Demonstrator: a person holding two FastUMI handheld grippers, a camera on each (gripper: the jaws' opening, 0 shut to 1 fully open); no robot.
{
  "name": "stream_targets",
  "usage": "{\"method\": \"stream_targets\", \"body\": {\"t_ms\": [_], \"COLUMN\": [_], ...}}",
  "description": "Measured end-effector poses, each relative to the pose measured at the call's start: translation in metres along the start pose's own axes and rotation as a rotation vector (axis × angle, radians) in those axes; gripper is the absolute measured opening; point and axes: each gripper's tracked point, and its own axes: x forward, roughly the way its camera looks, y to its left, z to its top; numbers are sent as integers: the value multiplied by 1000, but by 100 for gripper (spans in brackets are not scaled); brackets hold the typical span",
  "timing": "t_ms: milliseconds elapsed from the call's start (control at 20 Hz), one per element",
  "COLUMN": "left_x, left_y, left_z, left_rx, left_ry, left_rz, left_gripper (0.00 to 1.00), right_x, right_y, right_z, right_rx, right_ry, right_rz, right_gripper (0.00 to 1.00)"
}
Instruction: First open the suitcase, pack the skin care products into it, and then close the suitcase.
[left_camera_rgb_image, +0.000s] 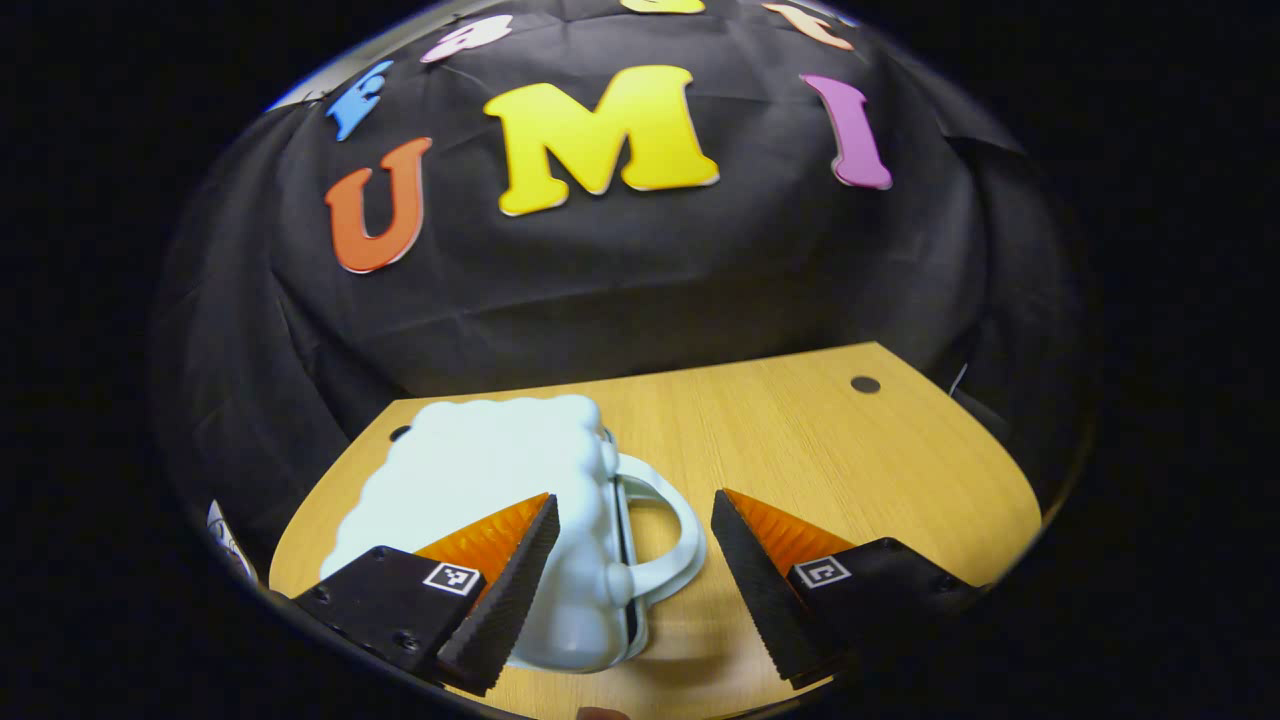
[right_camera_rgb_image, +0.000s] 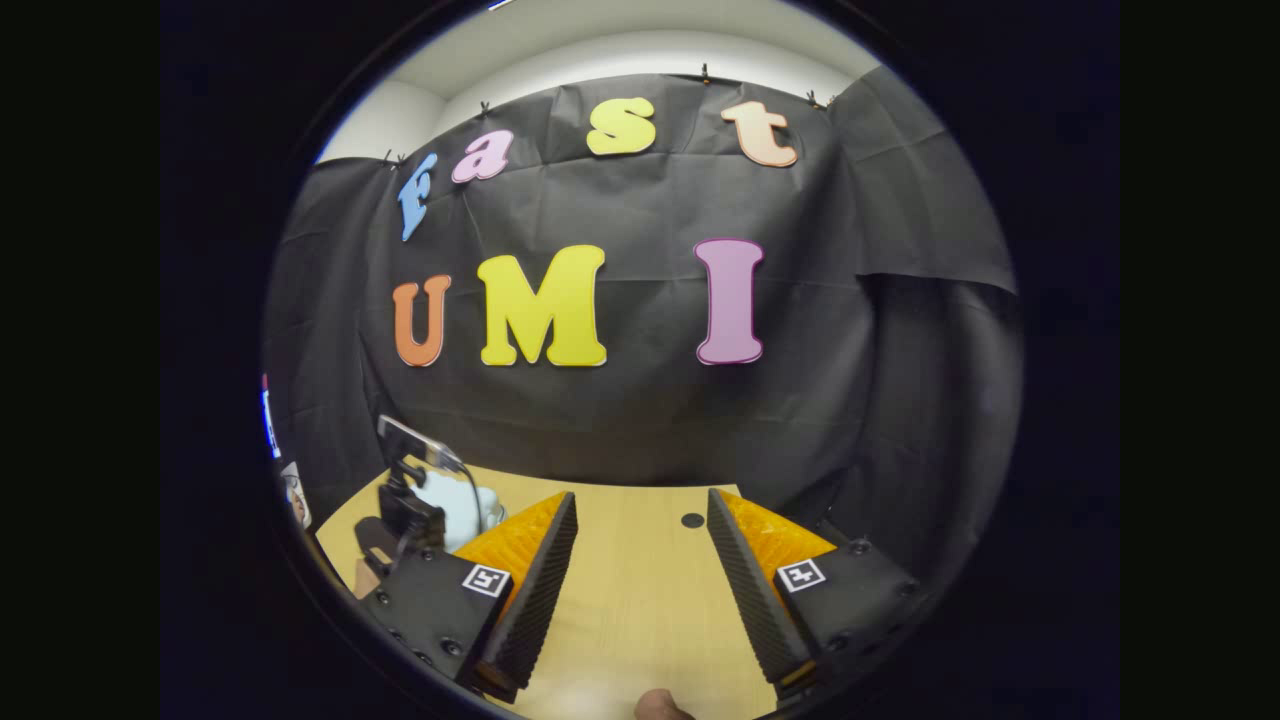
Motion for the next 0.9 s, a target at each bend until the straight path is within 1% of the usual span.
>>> {"method": "stream_targets", "body": {"t_ms": [150,350,450,550,600,750,800,850,900], "left_x": [-46,-95,-114,-122,-117,-113,-111,-111,-110], "left_y": [31,74,93,110,123,143,145,148,150], "left_z": [50,79,95,111,116,114,116,116,118], "left_rx": [-17,-50,-55,-51,-47,-60,-63,-64,-62], "left_ry": [-115,-176,-207,-255,-265,-262,-262,-261,-263], "left_rz": [11,16,18,28,40,49,47,46,41], "left_gripper": [98,99,99,99,99,99,99,99,99], "right_x": [11,22,25,27,27,29,29,29,29], "right_y": [32,87,117,141,151,171,176,180,183], "right_z": [-3,-6,-5,-1,2,12,16,20,22], "right_rx": [5,-6,-7,-17,-18,-21,-28,-34,-39], "right_ry": [-1,-2,-5,-18,-27,-56,-68,-80,-84], "right_rz": [9,36,67,89,96,107,108,107,108], "right_gripper": [78,78,78,79,79,79,76,78,78]}}
